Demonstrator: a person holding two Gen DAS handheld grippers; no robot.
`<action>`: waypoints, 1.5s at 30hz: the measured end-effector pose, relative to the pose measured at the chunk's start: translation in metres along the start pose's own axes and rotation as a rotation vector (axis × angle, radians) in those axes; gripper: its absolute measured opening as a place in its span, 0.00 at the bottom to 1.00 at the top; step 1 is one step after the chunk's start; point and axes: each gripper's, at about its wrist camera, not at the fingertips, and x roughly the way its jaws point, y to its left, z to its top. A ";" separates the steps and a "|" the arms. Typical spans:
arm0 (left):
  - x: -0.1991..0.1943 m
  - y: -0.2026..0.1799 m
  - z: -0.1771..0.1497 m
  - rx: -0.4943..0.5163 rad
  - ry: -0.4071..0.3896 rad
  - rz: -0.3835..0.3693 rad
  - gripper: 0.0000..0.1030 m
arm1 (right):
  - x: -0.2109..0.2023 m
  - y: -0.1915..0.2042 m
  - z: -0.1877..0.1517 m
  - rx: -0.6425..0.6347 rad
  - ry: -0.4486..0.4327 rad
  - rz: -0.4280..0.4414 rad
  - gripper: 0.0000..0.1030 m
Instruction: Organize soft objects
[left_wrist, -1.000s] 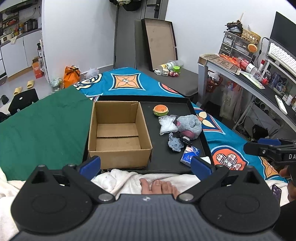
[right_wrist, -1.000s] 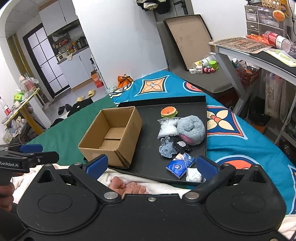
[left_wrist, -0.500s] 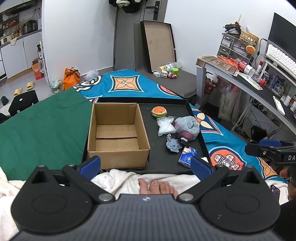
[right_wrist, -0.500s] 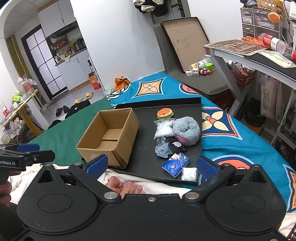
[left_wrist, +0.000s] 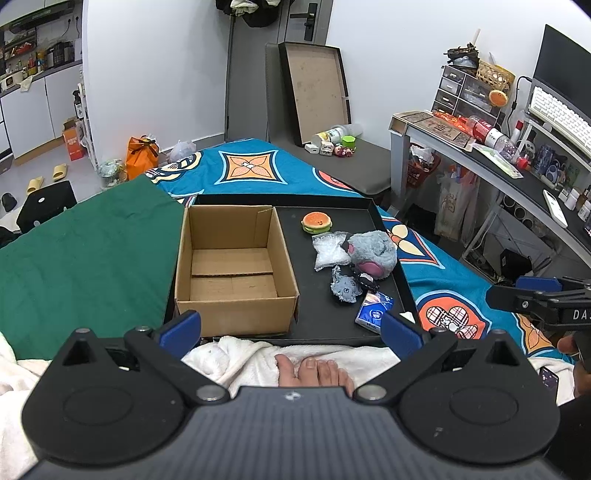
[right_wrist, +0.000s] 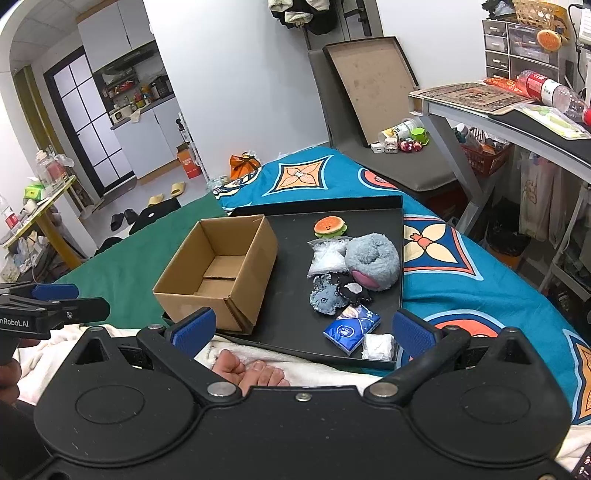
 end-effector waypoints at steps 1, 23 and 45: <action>0.000 0.000 0.000 0.001 0.000 0.000 1.00 | 0.000 0.000 0.000 0.000 0.000 0.000 1.00; 0.012 0.005 -0.002 -0.002 0.024 0.011 1.00 | 0.009 -0.002 0.001 -0.016 -0.001 -0.016 1.00; 0.069 0.028 0.006 -0.023 0.089 0.068 1.00 | 0.066 -0.032 0.009 -0.050 0.019 -0.080 1.00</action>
